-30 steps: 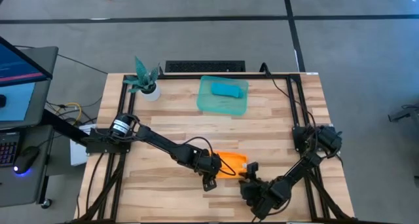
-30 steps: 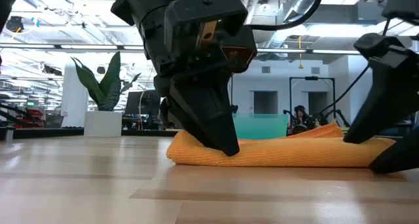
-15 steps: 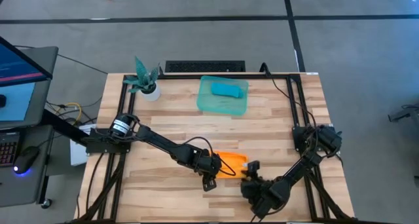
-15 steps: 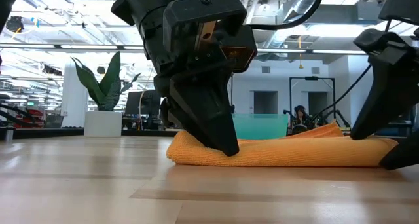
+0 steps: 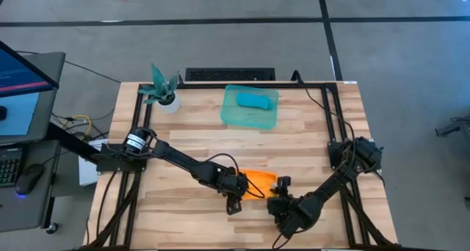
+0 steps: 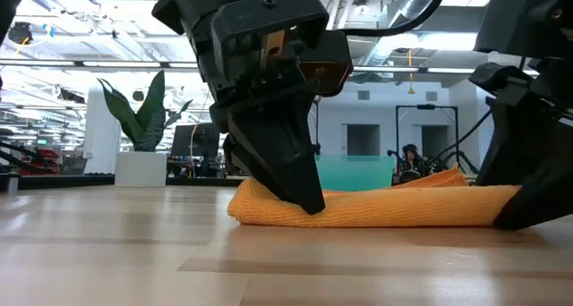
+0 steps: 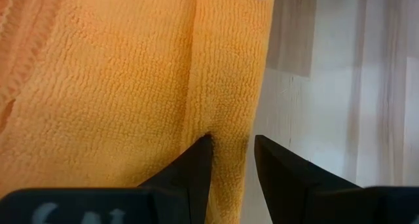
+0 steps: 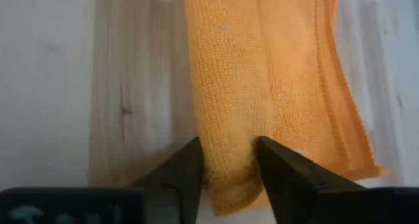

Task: Roll microfiber towels into tight, uniform cylinder then place into a basket
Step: Roll the yellow microfiber towel

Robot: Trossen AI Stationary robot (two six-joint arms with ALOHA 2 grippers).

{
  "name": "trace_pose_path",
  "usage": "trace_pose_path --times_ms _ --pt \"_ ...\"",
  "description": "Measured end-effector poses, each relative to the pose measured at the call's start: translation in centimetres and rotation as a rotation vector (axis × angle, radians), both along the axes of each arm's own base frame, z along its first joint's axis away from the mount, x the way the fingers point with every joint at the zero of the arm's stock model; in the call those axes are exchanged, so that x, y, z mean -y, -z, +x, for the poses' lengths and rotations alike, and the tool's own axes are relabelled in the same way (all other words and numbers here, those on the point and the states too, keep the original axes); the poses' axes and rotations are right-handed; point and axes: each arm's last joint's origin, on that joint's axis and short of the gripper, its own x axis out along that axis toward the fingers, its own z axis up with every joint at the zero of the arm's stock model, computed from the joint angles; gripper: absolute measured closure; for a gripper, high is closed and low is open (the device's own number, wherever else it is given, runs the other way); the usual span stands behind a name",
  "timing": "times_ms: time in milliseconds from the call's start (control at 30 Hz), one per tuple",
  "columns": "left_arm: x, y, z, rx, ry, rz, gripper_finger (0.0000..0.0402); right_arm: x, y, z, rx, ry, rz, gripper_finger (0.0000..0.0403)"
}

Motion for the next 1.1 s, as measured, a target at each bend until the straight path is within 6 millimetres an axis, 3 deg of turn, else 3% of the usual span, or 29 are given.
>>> trace_pose_path --times_ms 233,367,500,667,933,1100 --pt "0.6 -1.2 0.7 0.013 0.053 0.016 0.0288 0.1 0.1 0.3 -0.001 0.027 0.033 0.0334" --pt "1.5 -1.9 0.5 -0.011 0.074 0.117 0.0288 0.3 0.2 0.4 -0.005 0.036 0.036 0.0382" --pt "2.9 -2.9 0.0 -0.012 0.142 0.254 0.0287 0.4 0.2 0.5 0.003 0.052 0.043 0.0383" --pt "5.7 -4.3 -1.0 0.012 0.242 0.43 0.0287 0.4 0.2 0.5 0.008 0.054 0.052 0.0356" --pt "9.4 -5.3 -3.5 0.109 0.265 0.74 0.0287 0.3 0.2 0.6 0.015 0.055 0.062 0.0379" --pt "11.0 -5.8 -4.4 0.167 0.315 0.862 0.0287 0.3 0.2 0.6 0.014 0.055 0.065 0.0369"
